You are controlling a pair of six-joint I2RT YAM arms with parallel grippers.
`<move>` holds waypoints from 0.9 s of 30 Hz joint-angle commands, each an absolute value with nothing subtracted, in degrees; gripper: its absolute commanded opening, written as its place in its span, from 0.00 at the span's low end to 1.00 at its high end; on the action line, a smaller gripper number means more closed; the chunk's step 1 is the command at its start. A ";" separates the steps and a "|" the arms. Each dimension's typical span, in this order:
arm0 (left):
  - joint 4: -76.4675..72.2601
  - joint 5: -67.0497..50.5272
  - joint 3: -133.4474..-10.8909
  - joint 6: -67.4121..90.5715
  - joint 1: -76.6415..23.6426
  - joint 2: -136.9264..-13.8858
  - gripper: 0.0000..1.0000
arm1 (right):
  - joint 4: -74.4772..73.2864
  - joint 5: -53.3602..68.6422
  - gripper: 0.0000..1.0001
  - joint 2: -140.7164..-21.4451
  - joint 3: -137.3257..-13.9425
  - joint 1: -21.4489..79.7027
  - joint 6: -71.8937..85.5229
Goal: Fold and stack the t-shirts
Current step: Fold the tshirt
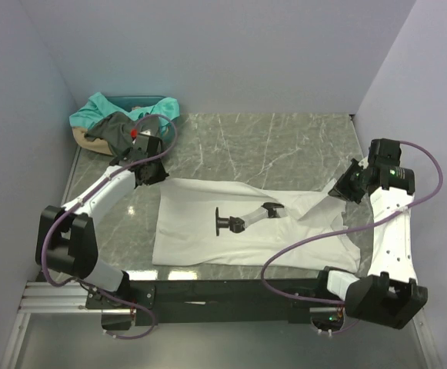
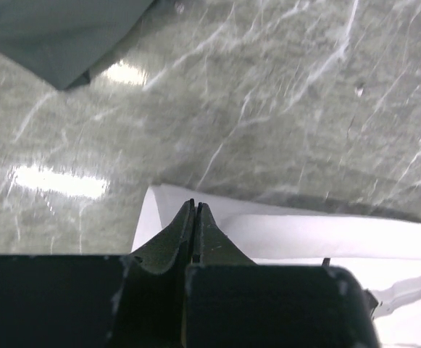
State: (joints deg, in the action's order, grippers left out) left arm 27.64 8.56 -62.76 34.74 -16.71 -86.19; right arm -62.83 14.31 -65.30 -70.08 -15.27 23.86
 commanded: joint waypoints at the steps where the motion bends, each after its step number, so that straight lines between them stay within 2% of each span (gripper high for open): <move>1: 28.04 7.38 -60.21 35.42 -16.96 -82.01 0.01 | -67.49 12.48 0.00 -61.10 -69.00 -15.38 24.08; 14: 31.81 4.92 -55.11 36.83 -16.96 -73.83 0.01 | -76.20 9.05 0.00 -53.88 -68.21 -15.38 23.99; 19: 37.16 4.49 -54.76 38.84 -17.05 -71.46 0.06 | -79.36 8.53 0.00 -51.24 -66.62 -15.38 23.64; 20: 38.40 4.40 -55.02 39.28 -17.05 -70.59 0.09 | -79.97 8.53 0.00 -50.98 -66.10 -15.47 23.56; 21: 40.06 4.39 -55.02 40.77 -17.05 -69.97 0.21 | -80.59 8.44 0.00 -50.19 -65.92 -15.38 23.38; 23: 44.18 5.01 -54.93 42.36 -17.05 -67.08 0.38 | -82.52 7.30 0.00 -49.22 -65.57 -15.29 23.38; 24: 45.60 5.44 -54.84 44.02 -17.05 -65.93 0.54 | -82.70 7.38 0.00 -48.00 -65.48 -15.38 23.73; 25: 47.01 5.97 -54.84 44.73 -17.05 -64.79 0.62 | -82.88 7.21 0.03 -47.47 -65.57 -15.38 23.90; 27: 50.53 6.77 -55.02 46.13 -17.14 -61.53 0.70 | -82.79 7.03 0.17 -46.59 -66.44 -15.38 24.69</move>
State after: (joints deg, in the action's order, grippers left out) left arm 43.57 5.43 -54.85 42.41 -16.93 -66.08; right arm -76.97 8.47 -48.73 -65.49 -15.27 24.32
